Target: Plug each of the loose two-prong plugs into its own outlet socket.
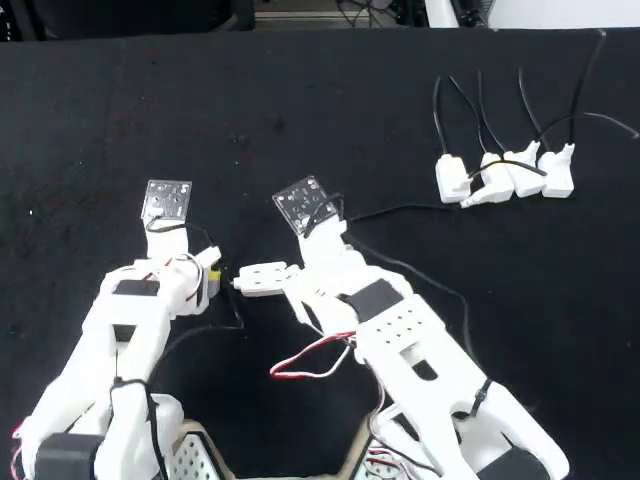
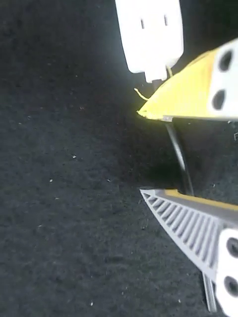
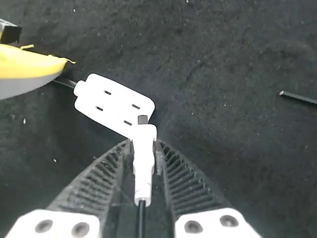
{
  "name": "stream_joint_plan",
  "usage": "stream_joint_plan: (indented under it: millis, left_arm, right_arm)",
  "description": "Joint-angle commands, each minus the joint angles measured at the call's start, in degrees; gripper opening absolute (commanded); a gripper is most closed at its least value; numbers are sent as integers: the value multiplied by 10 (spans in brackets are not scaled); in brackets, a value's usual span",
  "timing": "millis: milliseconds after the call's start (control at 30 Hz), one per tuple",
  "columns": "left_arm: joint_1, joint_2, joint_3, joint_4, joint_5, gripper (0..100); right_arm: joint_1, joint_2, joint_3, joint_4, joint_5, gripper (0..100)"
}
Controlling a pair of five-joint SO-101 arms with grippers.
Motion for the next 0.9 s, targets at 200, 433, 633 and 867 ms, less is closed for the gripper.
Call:
stream_joint_plan:
  millis: [200,433,633,867]
  left_arm:
    - [-2,2,-51,99,-12,223]
    - [-4,1,-53,117,-47,223]
    - [-8,-92,-43,153,-1,223]
    - [-37,-291,82,81,2,223]
  right_arm:
    - [11,4,-38,4,3,11]
    - [11,5,-58,42,4,11]
    - [11,5,-160,174,32,11]
    - [8,42,-254,242,69,11]
